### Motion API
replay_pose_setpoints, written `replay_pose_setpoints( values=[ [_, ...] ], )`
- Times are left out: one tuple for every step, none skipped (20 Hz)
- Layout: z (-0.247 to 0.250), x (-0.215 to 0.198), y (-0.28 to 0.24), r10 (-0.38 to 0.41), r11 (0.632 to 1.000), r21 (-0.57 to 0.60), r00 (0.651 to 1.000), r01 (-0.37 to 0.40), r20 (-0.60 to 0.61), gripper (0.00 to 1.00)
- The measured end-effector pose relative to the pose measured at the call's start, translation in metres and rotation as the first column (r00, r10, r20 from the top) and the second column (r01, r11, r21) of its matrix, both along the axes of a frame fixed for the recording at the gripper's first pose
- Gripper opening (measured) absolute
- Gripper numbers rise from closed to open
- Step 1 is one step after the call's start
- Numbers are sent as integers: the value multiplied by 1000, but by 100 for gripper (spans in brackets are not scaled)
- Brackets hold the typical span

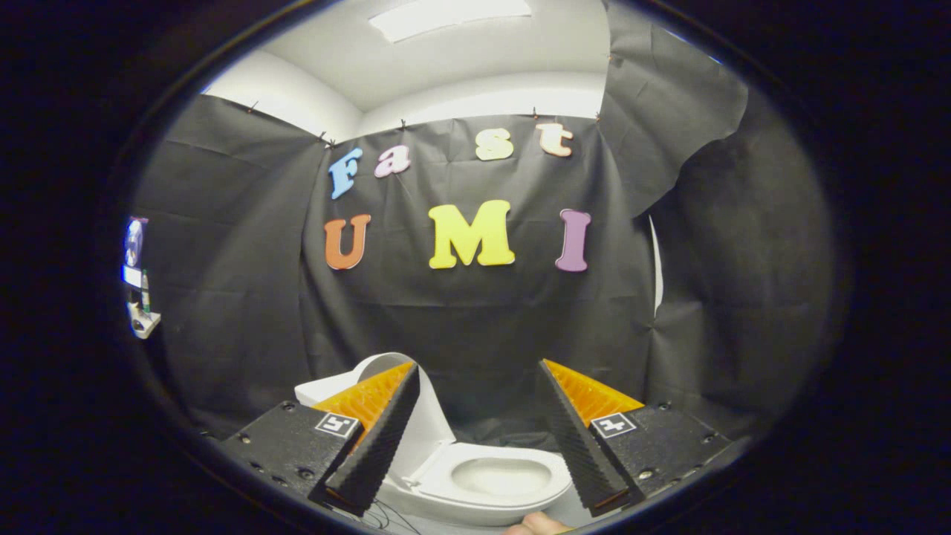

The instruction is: Open the toilet lid.

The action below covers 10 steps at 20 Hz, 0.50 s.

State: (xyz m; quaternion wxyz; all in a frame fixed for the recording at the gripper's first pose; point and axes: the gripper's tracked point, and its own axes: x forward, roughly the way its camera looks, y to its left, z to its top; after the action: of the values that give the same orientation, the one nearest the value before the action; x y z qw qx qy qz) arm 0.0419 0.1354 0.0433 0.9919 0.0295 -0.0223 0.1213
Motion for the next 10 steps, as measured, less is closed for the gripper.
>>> replay_pose_setpoints(
  values=[
    [1, -4, -4, 0, 1000, 4, 1000, 0, 3, 98],
    [1, -7, -9, -4, 1000, 12, 1000, 4, 6, 98],
    [0, -10, -14, -8, 1000, 16, 1000, 8, 7, 98],
    [-1, -13, -19, -17, 1000, 15, 1000, 17, 8, 98],
    [-4, -16, -25, -28, 999, 16, 1000, 28, 9, 98],
    [-6, -20, -32, -37, 999, 14, 999, 37, 8, 98],
    [-6, -22, -35, -40, 999, 19, 999, 39, 10, 98],
    [-7, -24, -40, -43, 999, 17, 999, 43, 1, 98],
    [-10, -25, -43, -44, 999, 21, 999, 44, -5, 98],
    [-6, -28, -47, -51, 998, 33, 999, 51, 0, 98]
  ],
)
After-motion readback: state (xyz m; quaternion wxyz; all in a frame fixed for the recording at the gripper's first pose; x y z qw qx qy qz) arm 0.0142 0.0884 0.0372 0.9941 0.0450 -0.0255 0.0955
